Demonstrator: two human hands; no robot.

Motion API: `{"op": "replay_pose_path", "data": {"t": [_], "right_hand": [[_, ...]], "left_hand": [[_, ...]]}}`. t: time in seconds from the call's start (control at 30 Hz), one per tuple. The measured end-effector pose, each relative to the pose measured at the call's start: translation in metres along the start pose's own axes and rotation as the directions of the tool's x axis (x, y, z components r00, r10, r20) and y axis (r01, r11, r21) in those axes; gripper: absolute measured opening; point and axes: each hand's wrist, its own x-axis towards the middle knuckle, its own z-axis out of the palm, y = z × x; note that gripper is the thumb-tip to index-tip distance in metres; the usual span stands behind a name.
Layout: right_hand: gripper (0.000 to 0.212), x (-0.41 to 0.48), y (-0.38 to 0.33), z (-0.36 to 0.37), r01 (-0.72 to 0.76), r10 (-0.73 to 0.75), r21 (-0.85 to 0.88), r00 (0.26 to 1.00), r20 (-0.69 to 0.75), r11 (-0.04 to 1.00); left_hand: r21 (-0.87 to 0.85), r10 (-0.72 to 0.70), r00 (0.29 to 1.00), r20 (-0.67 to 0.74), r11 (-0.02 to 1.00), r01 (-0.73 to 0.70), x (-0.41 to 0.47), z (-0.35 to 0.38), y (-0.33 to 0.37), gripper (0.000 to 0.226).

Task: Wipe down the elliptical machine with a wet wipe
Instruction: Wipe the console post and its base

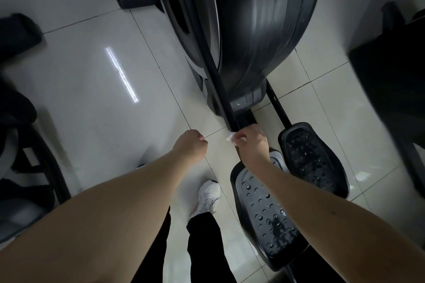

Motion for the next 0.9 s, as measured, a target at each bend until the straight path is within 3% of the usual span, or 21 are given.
{"op": "replay_pose_path", "data": {"t": [0.2, 0.43, 0.53, 0.67, 0.8, 0.83, 0.9], "right_hand": [[0.016, 0.059, -0.088, -0.010, 0.055, -0.019, 0.228, 0.987, -0.157, 0.972], [0.019, 0.116, -0.171, 0.005, -0.048, 0.152, 0.335, 0.944, -0.294, 0.941], [0.016, 0.132, -0.199, 0.011, -0.160, 0.304, 0.399, 0.894, -0.329, 0.903], [0.019, 0.129, -0.223, 0.015, -0.285, 0.566, 0.669, 0.788, -0.244, 0.686], [0.011, 0.132, -0.235, -0.003, -0.400, 0.745, 0.802, 0.662, -0.083, 0.445], [0.010, 0.133, -0.239, -0.008, -0.415, 0.757, 0.811, 0.652, -0.052, 0.413], [0.009, 0.138, -0.250, -0.014, -0.408, 0.705, 0.824, 0.709, 0.016, 0.392]], "left_hand": [[0.003, 0.006, 1.000, 0.001, 1.000, -0.006, 0.004, -0.030, -0.009, 0.034], [-0.011, 0.009, 1.000, 0.008, 1.000, -0.008, 0.018, -0.083, -0.011, 0.033], [0.002, 0.026, 1.000, -0.008, 1.000, -0.026, 0.023, -0.113, -0.006, 0.035], [0.023, 0.035, 0.999, -0.007, 0.999, -0.035, 0.029, -0.158, 0.008, 0.033], [-0.105, 0.011, 1.000, 0.002, 0.994, -0.011, 0.031, -0.203, 0.030, 0.022], [-0.140, 0.004, 1.000, 0.005, 0.990, -0.003, 0.033, -0.211, 0.036, 0.021], [-0.090, 0.002, 1.000, -0.029, 0.996, -0.004, 0.038, -0.226, 0.047, 0.028]]}}
